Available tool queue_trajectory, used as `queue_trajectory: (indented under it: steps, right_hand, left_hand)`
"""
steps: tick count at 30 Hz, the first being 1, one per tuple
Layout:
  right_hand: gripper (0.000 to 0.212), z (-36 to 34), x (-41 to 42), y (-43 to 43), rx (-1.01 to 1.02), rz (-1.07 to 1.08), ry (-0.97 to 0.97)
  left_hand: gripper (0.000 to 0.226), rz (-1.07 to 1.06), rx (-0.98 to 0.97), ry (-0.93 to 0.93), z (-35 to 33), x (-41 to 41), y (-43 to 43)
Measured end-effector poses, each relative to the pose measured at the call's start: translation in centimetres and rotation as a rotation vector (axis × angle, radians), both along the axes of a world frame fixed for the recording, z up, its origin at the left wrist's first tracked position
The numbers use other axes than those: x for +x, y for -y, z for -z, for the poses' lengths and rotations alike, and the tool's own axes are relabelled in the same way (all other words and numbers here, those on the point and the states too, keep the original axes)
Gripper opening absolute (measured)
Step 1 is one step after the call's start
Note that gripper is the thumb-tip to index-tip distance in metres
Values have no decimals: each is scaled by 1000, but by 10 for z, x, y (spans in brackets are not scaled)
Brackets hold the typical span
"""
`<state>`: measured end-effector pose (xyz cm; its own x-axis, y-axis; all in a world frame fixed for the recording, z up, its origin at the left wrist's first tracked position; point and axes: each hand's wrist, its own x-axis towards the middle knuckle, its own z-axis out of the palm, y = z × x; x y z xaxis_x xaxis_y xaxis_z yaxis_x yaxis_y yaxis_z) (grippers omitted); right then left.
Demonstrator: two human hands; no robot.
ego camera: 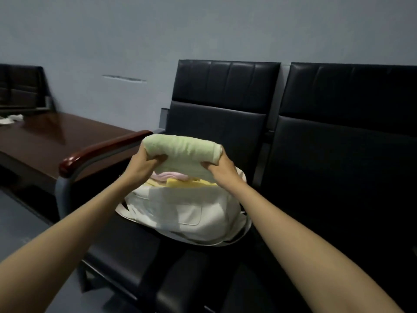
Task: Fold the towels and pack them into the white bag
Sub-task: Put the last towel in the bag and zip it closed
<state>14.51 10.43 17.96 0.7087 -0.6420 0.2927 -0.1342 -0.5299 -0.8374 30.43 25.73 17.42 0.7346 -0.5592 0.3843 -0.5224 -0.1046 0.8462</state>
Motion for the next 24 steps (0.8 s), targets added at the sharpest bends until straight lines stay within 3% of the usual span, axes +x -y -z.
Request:
queue_trajectory:
  steps: [4, 7, 10, 12, 15, 18, 21, 24]
  right_hand:
    - [54, 13, 44, -11, 38, -77, -22]
    - [46, 17, 57, -9, 19, -76, -153]
    - [40, 32, 62, 1, -8, -45, -345]
    - [38, 38, 65, 7, -24, -26, -402]
    - [34, 38, 70, 10, -100, -25, -475]
    - [40, 43, 75, 12, -172, 50, -497]
    - [47, 47, 74, 11, -213, 42, -523]
    - [48, 41, 60, 9, -140, -1, -522]
  left_hand:
    - [51, -60, 63, -71, 10, 36, -12]
    - [6, -51, 105, -184, 20, 49, -11]
    - [13, -8, 328, -219, 39, 54, 5]
    - [7, -19, 386, -138, 46, 55, 14]
    - [52, -39, 444, -62, 57, 67, 29]
    - [85, -268, 507, 12, 67, 62, 35]
    - [88, -451, 495, 177, 61, 47, 32]
    - [80, -346, 467, 349, 50, 43, 31]
